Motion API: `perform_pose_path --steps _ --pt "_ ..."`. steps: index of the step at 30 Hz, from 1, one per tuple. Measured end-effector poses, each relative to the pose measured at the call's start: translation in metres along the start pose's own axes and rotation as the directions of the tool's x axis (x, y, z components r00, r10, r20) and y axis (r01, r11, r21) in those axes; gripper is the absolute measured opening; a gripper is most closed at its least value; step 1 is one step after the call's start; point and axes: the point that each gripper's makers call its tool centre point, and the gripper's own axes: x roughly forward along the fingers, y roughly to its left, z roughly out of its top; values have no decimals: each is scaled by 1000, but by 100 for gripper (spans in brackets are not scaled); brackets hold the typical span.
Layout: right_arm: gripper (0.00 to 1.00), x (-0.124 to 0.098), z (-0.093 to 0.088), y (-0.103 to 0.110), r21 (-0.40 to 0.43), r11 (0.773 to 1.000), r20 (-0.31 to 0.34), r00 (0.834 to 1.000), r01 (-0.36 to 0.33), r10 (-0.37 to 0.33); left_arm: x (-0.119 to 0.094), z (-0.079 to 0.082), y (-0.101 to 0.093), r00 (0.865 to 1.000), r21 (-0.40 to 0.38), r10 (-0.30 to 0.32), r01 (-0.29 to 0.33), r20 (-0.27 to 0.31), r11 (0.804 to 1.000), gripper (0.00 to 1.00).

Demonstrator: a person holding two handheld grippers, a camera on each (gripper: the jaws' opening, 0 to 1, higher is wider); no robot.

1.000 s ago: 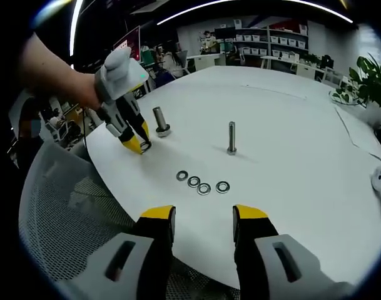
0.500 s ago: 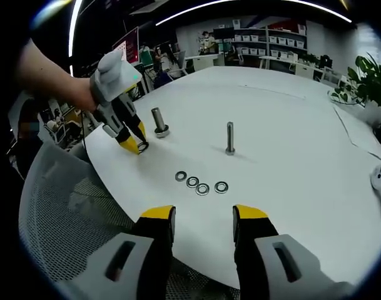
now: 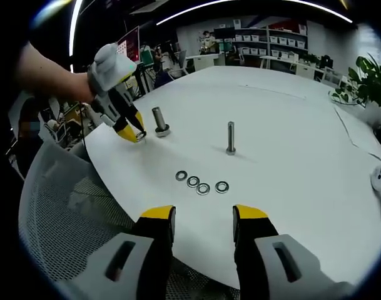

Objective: Place the washer onto the threaded stud by aligning its center hole with the stud, sliding it down to the base, and recovering from edge contact or off-axis alignment until the washer reaches the visible bottom stop.

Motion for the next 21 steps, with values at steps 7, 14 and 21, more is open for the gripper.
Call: perform_pose_path --steps 7,14,21 --pt "39 0 0 -1 1 1000 0 1000 1 -1 -13 9 12 1000 1 17 -17 26 1000 18" --pt "39 0 0 -1 2 1000 1 1000 3 -3 -24 18 21 998 1 31 -31 51 1000 18" --pt "39 0 0 -1 3 1000 0 1000 3 -3 -33 33 19 997 21 39 -41 72 999 18"
